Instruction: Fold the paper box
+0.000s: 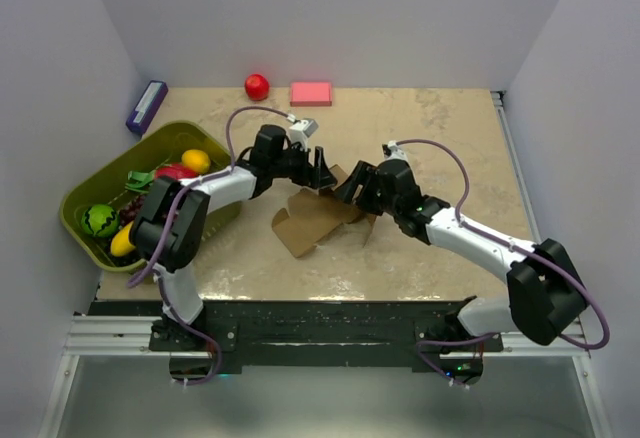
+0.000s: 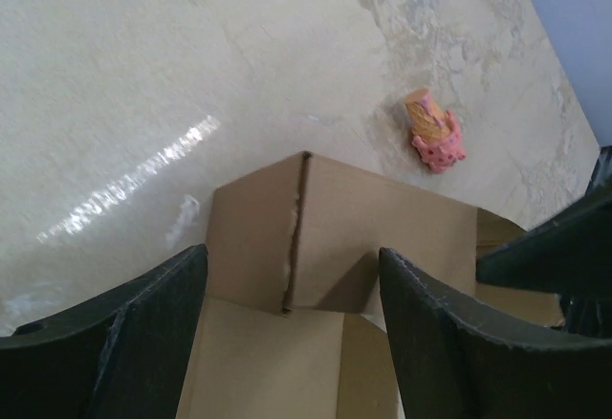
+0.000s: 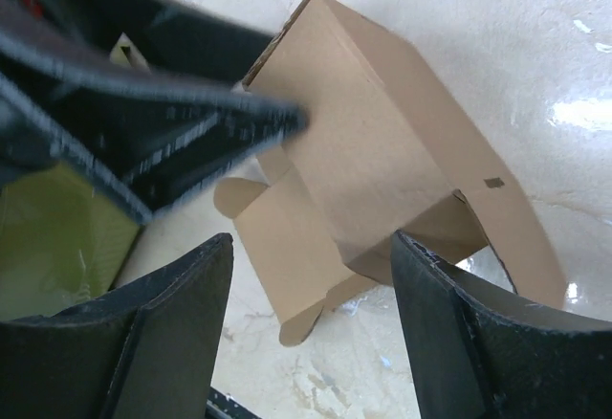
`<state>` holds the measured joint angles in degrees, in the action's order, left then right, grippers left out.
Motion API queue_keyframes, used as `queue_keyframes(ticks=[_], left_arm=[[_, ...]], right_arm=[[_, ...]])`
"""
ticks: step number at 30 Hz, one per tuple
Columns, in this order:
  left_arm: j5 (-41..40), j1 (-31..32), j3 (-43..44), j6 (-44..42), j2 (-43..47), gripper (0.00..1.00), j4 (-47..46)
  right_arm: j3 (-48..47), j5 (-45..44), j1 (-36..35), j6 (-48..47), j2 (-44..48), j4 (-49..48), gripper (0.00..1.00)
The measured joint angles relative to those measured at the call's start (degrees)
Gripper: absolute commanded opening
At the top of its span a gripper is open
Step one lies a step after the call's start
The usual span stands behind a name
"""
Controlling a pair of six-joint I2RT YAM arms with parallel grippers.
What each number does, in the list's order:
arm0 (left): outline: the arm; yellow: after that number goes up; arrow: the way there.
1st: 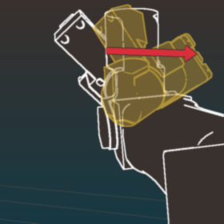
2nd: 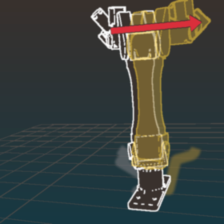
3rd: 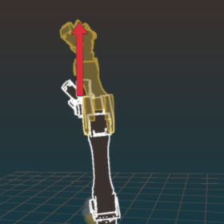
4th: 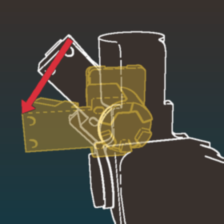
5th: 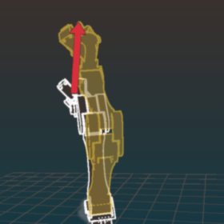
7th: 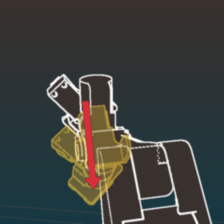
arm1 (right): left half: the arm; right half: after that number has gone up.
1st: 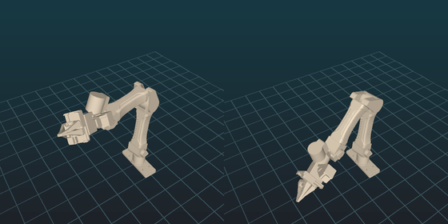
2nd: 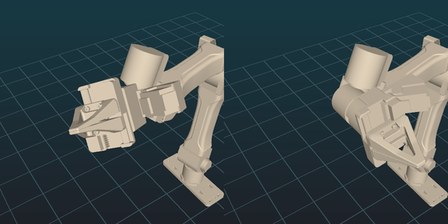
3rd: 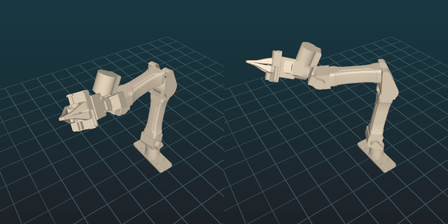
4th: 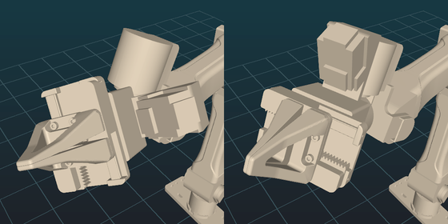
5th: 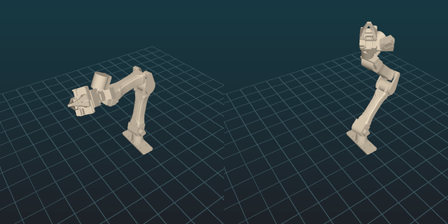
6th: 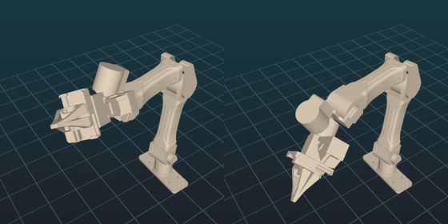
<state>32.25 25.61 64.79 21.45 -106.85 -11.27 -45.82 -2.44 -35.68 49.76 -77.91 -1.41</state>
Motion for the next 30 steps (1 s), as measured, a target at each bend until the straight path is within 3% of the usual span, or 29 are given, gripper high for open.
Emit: queue_keyframes(ticks=[13,19,23,30], left_arm=[[-2.5,1.5,-6.5,-0.2,11.2,0.77,0.2],[-4.2,1.3,-3.5,-1.1,9.2,0.74,1.4],[-4.0,1.1,-1.9,-1.1,6.4,0.66,0.1],[-0.2,1.1,0.0,-0.1,-0.4,0.63,-2.4]], right_arm=[[3.0,-1.4,0.5,-1.4,9.2,4.1,0.7],[4.4,-1.4,0.6,-1.0,6.8,4.3,0.69],[4.7,-1.1,0.9,-0.8,3.9,2.8,0.68],[5.0,-0.8,1.5,-1.2,1.3,-1.3,0.67]])
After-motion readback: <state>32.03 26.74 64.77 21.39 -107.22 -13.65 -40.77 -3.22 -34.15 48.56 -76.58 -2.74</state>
